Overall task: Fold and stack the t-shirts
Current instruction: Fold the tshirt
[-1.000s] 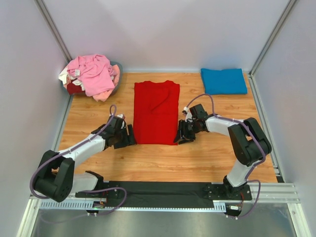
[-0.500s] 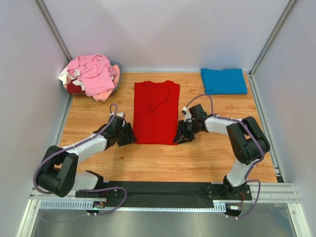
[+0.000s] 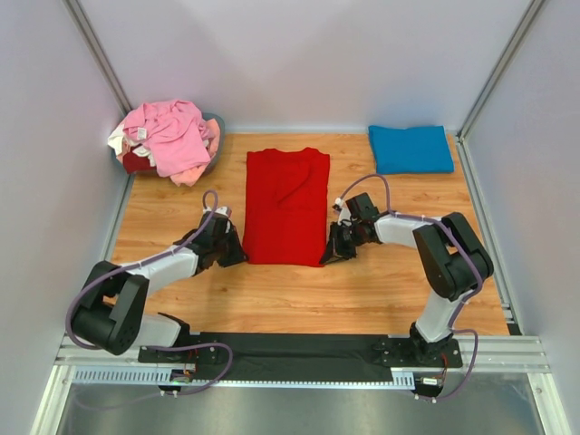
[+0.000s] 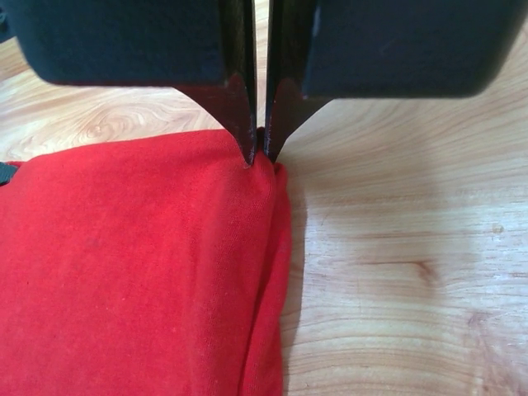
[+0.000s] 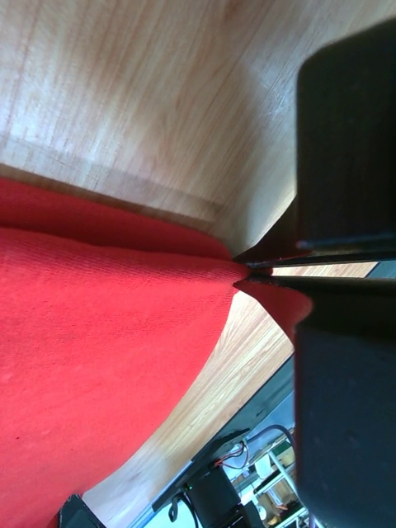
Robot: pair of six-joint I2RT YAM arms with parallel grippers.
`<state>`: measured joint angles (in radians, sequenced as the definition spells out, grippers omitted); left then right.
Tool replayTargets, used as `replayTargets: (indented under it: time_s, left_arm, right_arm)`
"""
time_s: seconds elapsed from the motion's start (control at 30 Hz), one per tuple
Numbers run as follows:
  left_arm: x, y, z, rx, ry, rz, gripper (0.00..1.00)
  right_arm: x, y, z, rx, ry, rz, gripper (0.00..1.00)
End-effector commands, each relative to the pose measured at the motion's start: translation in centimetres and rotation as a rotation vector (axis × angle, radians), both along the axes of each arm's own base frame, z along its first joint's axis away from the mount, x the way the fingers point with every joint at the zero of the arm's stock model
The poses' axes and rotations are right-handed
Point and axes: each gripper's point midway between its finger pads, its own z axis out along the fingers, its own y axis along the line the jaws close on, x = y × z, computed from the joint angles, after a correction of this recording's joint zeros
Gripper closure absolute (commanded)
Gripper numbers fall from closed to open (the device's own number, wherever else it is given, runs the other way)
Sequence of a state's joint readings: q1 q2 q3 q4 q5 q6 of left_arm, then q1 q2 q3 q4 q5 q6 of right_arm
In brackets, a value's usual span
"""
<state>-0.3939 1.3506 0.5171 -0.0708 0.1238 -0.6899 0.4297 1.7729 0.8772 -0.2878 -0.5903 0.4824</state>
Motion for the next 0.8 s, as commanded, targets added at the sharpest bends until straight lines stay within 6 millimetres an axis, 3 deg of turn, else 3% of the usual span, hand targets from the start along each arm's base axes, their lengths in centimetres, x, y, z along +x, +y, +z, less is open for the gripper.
replayTargets:
  time_s: [0.0,0.17,0.37,0.5,0.6,0.63,0.77]
  left_arm:
    - [-2.1,1.3,-1.4,0.070,0.076,-0.019,1.00]
    - [-3.7,0.9,1.1,0.099,0.042,-0.039,1.00]
    - [-8.0,0.3,2.8,0.109,0.076,-0.077,1.00]
    - [-10.2,-0.2,4.4,0.065,0.070,-0.091,1.00]
    - [-10.5,0.5,6.5,0.055,0.026,-0.066,1.00]
    - [-10.3,0.6,7.5,0.047,-0.004,-0.061,1.00]
    - [-9.6,1.2,10.7,0.084,-0.056,-0.064,1.00]
  right_arm:
    - [-0.8,-1.7,-1.6,-0.102,-0.019,-0.010,1.00]
    - [-1.9,-3.2,0.0,-0.144,-0.042,-0.057,1.00]
    - [-6.0,-4.0,1.5,-0.127,-0.027,-0.091,1.00]
    - [-8.5,-3.6,3.9,-0.098,-0.068,-0.100,1.00]
    - [-9.0,-3.6,5.6,-0.091,-0.092,-0.114,1.00]
    - [-8.3,-3.3,7.4,-0.063,-0.138,-0.124,1.00]
    - [-6.6,-4.0,10.9,-0.106,-0.232,-0.149,1.00]
